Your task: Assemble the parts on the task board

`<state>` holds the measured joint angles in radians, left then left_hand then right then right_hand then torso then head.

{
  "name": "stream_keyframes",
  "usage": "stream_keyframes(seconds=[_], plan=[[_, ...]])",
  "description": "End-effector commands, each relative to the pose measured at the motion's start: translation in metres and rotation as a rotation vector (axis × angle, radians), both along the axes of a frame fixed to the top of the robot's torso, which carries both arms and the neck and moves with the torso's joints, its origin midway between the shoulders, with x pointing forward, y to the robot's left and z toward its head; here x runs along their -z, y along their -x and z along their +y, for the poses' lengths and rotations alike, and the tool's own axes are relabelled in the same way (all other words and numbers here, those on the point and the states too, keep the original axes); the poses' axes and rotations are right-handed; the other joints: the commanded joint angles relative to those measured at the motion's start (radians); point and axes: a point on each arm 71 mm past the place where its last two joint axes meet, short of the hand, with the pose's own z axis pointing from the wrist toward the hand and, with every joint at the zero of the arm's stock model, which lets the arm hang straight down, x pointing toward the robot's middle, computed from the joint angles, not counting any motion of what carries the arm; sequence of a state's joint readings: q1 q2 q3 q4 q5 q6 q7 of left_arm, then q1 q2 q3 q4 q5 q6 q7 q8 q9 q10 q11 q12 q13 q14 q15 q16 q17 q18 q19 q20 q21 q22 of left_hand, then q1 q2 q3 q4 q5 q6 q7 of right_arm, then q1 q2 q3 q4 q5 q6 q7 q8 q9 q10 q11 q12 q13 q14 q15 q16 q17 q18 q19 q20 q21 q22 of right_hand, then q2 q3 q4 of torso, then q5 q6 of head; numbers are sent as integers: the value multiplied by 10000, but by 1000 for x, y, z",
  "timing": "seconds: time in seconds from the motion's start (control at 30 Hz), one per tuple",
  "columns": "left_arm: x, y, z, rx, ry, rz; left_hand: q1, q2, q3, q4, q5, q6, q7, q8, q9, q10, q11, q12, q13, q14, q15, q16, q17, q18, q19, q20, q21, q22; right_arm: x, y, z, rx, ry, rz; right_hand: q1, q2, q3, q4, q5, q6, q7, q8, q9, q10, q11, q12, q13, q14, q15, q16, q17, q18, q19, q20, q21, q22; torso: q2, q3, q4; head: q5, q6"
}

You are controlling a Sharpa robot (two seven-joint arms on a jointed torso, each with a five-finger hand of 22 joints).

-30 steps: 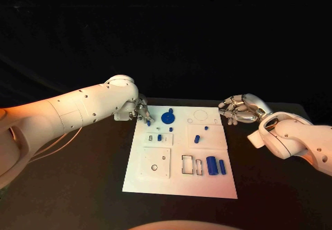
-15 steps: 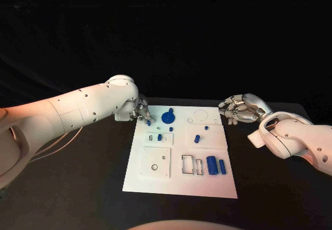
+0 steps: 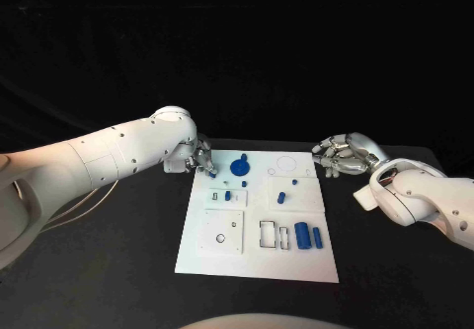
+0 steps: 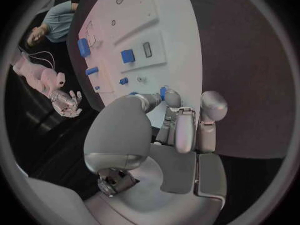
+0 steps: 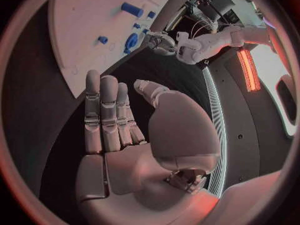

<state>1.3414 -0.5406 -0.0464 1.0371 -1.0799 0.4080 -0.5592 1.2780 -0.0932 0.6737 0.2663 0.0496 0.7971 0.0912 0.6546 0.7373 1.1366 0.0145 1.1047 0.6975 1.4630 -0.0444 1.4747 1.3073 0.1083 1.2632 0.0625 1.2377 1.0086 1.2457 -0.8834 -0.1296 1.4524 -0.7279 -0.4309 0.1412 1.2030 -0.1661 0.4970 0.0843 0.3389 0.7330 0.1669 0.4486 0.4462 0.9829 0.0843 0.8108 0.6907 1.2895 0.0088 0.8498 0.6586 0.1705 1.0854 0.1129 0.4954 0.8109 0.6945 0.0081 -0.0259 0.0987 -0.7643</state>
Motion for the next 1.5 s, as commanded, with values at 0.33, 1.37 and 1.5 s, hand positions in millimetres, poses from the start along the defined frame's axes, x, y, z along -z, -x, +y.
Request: stream_keyframes(seconds=[0.33, 1.37, 1.5], plan=[[0, 6, 5, -482, 1252, 256, -70, -212, 1801, -1324, 27, -61, -21, 376, 145, 163, -31, 28, 32, 544, -59, 54, 807, 86, 53, -28, 128, 80, 0, 0, 0, -96, 6, -14, -33, -70, 40, -18, 67, 43, 44, 55, -13, -102, 1, -45, -16, -40, 6, -64, 1, 109, 63, 32, -48, -16, -10, 10, 6, -1, 6], [9, 68, 14, 8, 2428, -1303, -835, -944, 3255, -2065, 115, 416, -216, 800, 80, 942, -229, 388, 550, 678, -229, 193, 1050, -74, 563, -177, 717, 935, 0, 1, -5, 10, 49, 30, -37, -64, 62, -49, 351, 40, 44, 101, -37, -129, 0, -27, -100, -33, 6, -172, 35, 111, 90, 35, -151, -96, -1, -11, 4, 120, 47], [13, 71, 12, 168, 2282, -1394, -844, -962, 3280, -2079, 123, 429, -222, 806, 75, 964, -234, 401, 574, 683, -234, 201, 1066, -75, 567, -181, 724, 944, 1, 1, -5, 15, 53, 36, -40, -65, 62, -50, 364, 39, 45, 103, -38, -130, 0, -25, -104, -31, 6, -176, 37, 111, 92, 35, -155, -99, 1, -11, -2, 118, 51]])
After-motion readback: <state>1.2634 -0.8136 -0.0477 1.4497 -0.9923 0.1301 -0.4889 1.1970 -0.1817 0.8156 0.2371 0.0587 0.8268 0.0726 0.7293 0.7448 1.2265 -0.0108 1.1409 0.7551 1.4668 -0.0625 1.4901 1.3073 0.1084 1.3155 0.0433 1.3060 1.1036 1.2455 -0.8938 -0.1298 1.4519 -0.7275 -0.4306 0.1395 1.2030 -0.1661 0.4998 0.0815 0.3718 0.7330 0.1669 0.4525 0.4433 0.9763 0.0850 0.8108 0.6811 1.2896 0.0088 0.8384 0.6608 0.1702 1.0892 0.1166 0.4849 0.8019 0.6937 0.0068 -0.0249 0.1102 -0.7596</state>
